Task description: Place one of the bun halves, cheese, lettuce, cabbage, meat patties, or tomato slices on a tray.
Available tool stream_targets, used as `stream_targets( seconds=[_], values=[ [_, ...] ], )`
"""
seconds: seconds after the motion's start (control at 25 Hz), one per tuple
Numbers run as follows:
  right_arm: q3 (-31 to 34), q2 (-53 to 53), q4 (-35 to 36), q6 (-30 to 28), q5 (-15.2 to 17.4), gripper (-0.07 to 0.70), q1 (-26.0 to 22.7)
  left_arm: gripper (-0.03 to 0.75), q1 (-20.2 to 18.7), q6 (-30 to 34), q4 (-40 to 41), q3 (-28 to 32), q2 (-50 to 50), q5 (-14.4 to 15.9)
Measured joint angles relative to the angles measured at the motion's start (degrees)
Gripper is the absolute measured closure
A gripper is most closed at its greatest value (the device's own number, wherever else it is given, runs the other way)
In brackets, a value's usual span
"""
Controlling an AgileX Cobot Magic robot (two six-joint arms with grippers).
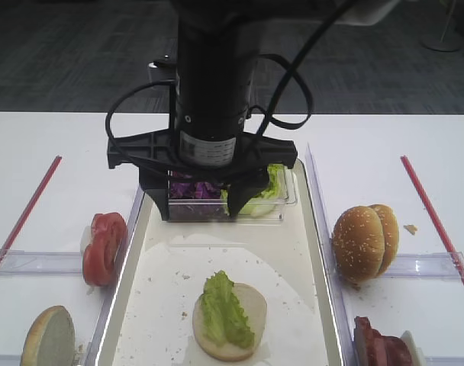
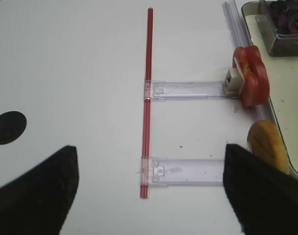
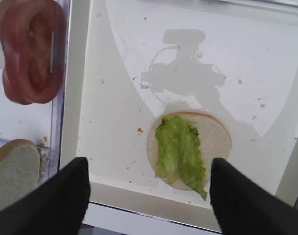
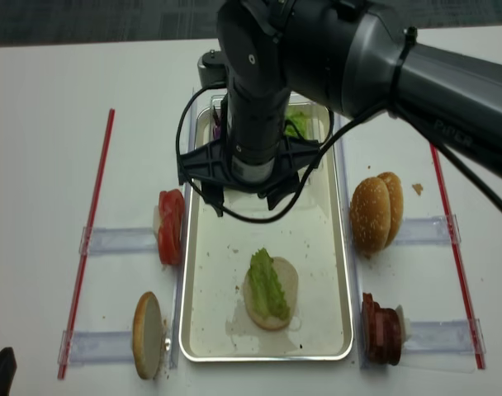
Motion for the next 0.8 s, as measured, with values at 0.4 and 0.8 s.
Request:
stream_targets(
  seconds=[0.4, 0.8],
  values=[
    [0.0, 0.0, 1.2, -4.2, 0.4, 0.093, -5.9, 0.161, 0.0, 0.0, 0.0, 0.0, 0.0, 0.0],
    [0.0, 0.0, 1.1, -15.8, 0.4, 0.093, -23.5, 0.161, 0.0, 0.0, 0.0, 0.0, 0.0, 0.0]
  ],
)
